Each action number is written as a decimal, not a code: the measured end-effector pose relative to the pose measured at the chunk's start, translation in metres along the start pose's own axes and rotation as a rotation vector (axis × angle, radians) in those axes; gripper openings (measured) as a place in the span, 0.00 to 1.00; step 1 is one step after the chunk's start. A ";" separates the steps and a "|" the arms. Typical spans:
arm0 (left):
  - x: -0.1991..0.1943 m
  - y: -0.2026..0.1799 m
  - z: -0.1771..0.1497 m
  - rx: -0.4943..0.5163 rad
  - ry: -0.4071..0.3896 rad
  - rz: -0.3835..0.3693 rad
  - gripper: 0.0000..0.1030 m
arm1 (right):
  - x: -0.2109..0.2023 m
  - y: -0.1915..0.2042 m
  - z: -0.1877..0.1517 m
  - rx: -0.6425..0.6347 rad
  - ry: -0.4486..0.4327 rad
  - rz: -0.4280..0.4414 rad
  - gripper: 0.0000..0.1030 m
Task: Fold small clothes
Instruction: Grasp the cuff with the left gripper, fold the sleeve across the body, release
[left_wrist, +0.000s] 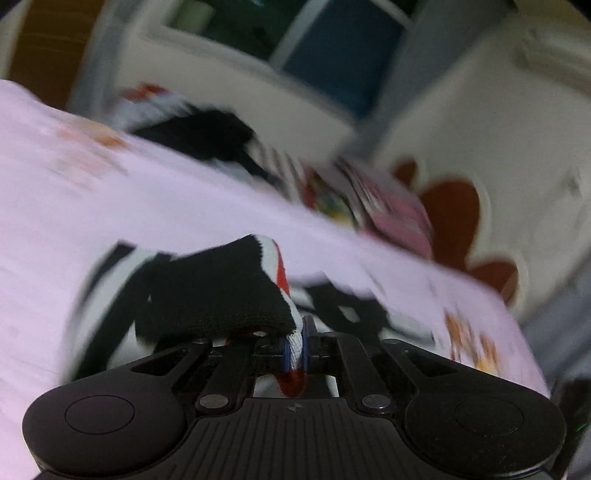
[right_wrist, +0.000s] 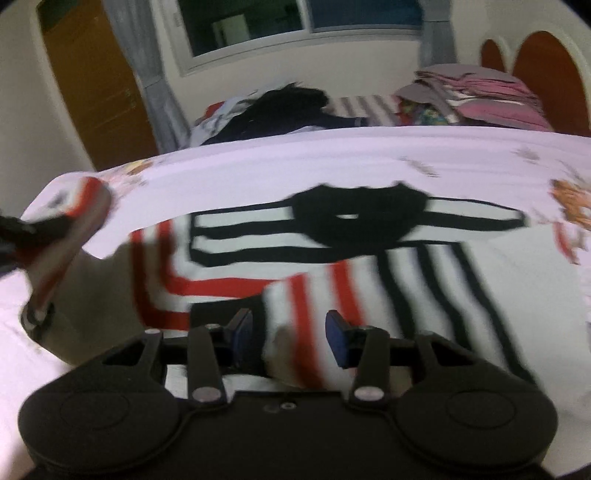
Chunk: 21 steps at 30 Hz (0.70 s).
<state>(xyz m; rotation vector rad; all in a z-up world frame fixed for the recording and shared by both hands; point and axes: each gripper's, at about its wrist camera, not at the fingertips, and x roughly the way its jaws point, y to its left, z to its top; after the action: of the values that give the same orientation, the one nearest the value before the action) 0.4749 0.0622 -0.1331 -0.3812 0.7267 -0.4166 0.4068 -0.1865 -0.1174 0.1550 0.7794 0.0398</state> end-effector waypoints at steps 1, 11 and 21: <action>0.015 -0.012 -0.007 0.024 0.037 -0.004 0.05 | -0.003 -0.008 -0.002 0.007 0.001 -0.008 0.42; 0.032 -0.070 -0.047 0.152 0.164 0.071 0.81 | -0.018 -0.052 -0.013 0.057 0.004 0.011 0.50; -0.061 0.009 -0.049 0.139 -0.014 0.324 0.80 | 0.000 0.020 -0.010 -0.098 0.024 0.151 0.60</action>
<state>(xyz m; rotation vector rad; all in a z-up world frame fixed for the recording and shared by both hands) 0.4018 0.0908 -0.1370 -0.1307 0.7267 -0.1565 0.4001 -0.1653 -0.1215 0.1204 0.7865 0.2229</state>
